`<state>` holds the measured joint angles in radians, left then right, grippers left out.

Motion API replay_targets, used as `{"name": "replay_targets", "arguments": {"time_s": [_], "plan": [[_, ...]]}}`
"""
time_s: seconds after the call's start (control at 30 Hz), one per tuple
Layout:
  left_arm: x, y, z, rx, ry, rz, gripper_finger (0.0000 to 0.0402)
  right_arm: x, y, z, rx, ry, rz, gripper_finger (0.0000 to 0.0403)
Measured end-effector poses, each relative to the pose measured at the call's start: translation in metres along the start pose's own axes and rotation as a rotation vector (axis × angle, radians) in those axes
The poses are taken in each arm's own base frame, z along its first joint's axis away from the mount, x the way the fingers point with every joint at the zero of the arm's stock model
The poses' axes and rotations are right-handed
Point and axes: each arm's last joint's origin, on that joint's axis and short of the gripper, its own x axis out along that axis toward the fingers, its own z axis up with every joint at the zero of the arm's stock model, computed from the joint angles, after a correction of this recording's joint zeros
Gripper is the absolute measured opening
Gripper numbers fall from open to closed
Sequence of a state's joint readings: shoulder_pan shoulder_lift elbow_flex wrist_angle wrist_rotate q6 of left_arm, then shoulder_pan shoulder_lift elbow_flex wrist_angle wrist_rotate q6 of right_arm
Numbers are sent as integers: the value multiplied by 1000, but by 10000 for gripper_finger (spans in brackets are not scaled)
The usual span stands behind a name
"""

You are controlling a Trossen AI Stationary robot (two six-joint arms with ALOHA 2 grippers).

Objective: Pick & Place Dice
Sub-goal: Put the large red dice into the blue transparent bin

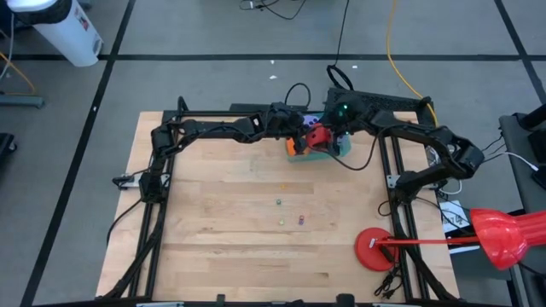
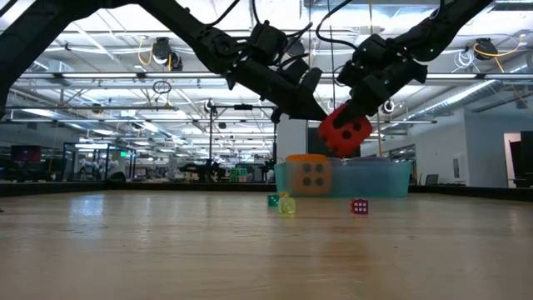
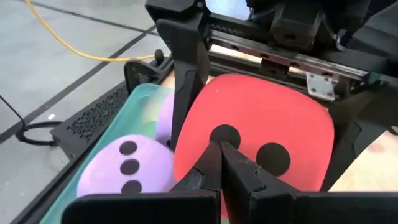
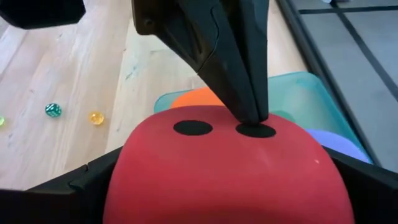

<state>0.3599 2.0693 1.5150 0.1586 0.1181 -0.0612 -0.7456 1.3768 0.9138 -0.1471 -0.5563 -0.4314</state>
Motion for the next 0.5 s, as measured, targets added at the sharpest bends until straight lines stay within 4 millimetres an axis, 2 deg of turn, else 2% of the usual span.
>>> {"name": "replay_targets", "arguments": {"time_s": [0.3,0.5], "plan": [[17,1,-18,-27,12,-15,1,-3,0,-1,18,10,4,400],[14,-3,-17,30,31,-85,1,0,6,-14,9,23,66,400]]}}
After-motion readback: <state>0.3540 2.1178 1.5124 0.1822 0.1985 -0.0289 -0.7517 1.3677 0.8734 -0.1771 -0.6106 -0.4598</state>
